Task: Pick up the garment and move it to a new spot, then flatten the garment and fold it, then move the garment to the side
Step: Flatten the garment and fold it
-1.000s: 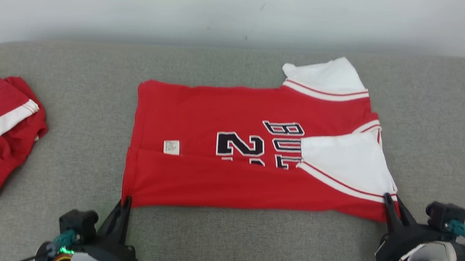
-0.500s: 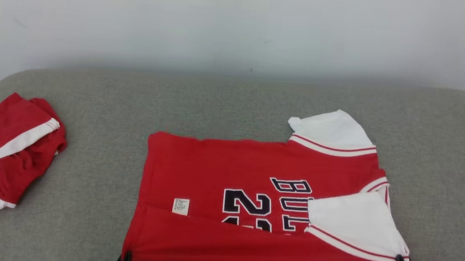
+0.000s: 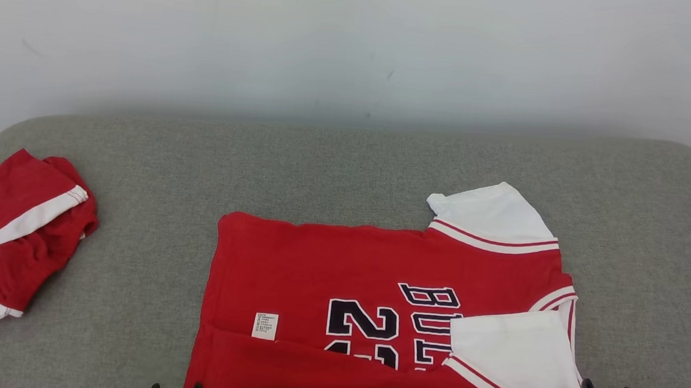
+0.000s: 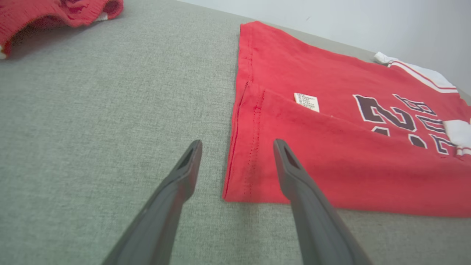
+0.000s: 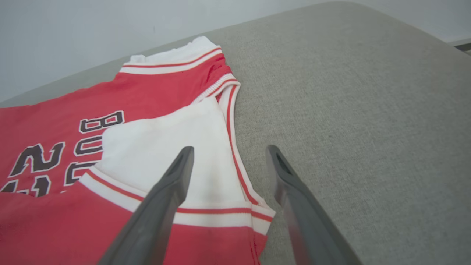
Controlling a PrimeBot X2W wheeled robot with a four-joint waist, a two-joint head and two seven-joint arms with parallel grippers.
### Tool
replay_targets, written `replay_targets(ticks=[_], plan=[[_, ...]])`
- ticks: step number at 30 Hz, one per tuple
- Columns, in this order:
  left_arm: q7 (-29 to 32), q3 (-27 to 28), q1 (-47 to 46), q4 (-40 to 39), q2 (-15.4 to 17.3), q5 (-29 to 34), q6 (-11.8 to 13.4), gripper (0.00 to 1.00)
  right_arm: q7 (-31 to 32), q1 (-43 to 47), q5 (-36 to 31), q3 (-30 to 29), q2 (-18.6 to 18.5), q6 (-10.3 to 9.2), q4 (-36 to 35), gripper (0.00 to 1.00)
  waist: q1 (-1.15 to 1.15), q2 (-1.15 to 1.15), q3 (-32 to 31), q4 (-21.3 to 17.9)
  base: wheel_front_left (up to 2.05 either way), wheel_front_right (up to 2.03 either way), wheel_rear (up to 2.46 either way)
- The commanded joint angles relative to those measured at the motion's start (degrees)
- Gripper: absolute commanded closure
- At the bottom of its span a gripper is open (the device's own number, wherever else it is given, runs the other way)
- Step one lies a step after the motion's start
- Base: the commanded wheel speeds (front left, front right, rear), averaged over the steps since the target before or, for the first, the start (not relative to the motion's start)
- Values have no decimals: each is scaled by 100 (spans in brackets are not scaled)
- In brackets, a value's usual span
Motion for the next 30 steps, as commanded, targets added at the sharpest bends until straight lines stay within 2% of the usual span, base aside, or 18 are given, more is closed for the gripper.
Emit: replay_targets(ticks=[1,11,16,22,30], plan=[[-20,57,49,-87,-2,61,15,0,5,73,-120,-73,57,-16,-168,0,1,0,-60,8,0,0,0],[-20,621,32,-1067,117,665,90,0,-244,-58,-515,-283,387,-16,-1116,0,1,0,-176,49,0,0,0],[-20,929,125,-1645,57,951,194,0,-534,-95,-661,-280,505,-16,-1410,0,1,0,-219,53,0,0,0],[-20,1104,183,-2016,-17,1143,208,0,-764,-30,-806,-180,562,-16,-1599,0,1,0,-229,71,0,0,0],[-20,1302,249,-2113,-100,1389,171,0,-960,61,-987,78,659,-16,-1639,0,1,0,-203,40,0,0,0]])
